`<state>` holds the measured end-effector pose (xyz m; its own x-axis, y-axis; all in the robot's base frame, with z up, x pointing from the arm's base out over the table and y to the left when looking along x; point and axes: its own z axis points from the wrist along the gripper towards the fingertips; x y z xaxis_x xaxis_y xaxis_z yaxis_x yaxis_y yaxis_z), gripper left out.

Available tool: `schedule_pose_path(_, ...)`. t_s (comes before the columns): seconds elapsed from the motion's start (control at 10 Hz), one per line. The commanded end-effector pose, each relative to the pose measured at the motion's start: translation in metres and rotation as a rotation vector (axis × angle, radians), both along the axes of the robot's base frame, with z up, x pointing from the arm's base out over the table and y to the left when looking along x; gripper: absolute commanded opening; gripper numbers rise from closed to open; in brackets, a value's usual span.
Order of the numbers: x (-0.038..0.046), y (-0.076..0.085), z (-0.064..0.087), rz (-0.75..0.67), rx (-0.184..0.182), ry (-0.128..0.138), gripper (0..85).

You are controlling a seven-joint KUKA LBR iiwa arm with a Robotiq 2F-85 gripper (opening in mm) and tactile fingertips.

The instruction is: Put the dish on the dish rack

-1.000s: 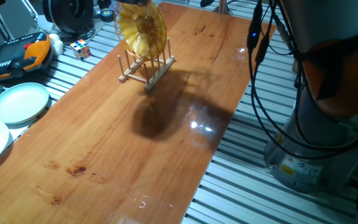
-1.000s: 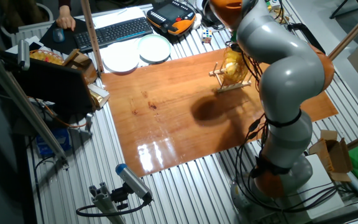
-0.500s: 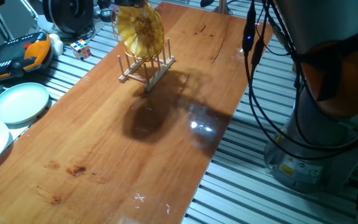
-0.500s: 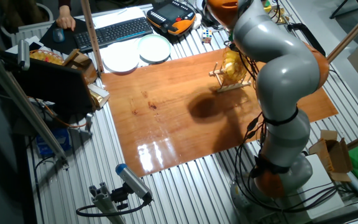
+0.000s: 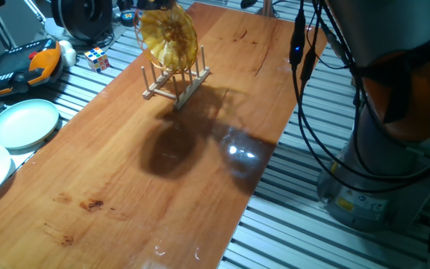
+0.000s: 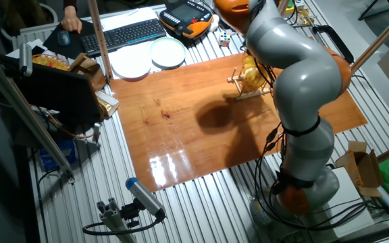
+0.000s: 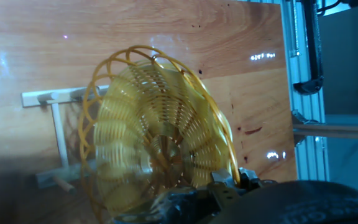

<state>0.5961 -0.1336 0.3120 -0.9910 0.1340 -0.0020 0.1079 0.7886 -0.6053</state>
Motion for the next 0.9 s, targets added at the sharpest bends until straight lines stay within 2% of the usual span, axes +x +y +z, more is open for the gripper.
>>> schedule_pose_path(0.0, 0.0006, 0.0012, -0.0005, 0.001, -0.004, 0.006, 0.7)
schedule_pose_path(0.2, 0.0018, 0.0031, -0.0018, 0.000, -0.006, 0.010, 0.7)
schedule_pose_path(0.8, 0.0044, 0.0088, -0.0053, 0.023, -0.055, 0.024, 0.7)
